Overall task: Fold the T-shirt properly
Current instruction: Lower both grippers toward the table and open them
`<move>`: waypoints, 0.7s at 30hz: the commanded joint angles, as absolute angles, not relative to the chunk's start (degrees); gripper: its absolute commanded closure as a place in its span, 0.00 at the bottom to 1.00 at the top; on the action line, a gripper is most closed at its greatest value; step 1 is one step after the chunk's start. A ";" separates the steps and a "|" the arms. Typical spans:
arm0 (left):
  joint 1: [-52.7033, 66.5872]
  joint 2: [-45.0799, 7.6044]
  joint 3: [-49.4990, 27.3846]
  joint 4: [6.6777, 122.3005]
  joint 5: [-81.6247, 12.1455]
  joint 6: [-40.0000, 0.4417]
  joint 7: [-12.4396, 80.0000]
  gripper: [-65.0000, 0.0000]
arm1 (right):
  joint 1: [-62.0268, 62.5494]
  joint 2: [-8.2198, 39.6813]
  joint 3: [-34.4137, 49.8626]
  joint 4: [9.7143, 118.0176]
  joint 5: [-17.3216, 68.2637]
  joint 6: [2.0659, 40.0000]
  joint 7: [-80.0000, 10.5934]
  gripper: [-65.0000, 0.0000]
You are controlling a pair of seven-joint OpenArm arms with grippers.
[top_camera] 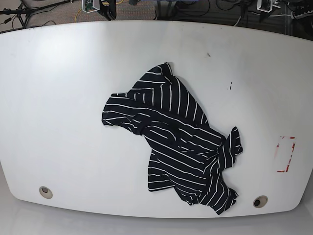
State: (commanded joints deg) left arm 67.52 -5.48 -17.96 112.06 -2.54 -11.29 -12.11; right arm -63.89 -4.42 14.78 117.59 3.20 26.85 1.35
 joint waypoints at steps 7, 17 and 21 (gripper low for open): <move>66.19 -4.66 -17.37 111.70 -2.77 -11.15 -12.56 0.52 | -61.71 -5.07 14.76 117.13 1.24 27.26 0.51 0.93; 64.61 -4.56 -17.30 111.07 -3.62 -11.80 -11.75 0.52 | -59.27 -5.00 14.13 116.45 0.34 27.37 1.03 0.92; 62.39 -5.39 -17.74 111.06 -4.72 -12.50 -10.42 0.51 | -56.78 -5.13 12.97 115.38 -0.16 27.23 1.38 0.93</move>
State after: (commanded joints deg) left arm 62.39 -5.39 -17.74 111.06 -4.72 -12.50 -10.42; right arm -56.78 -5.13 12.97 115.38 -0.16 27.23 1.38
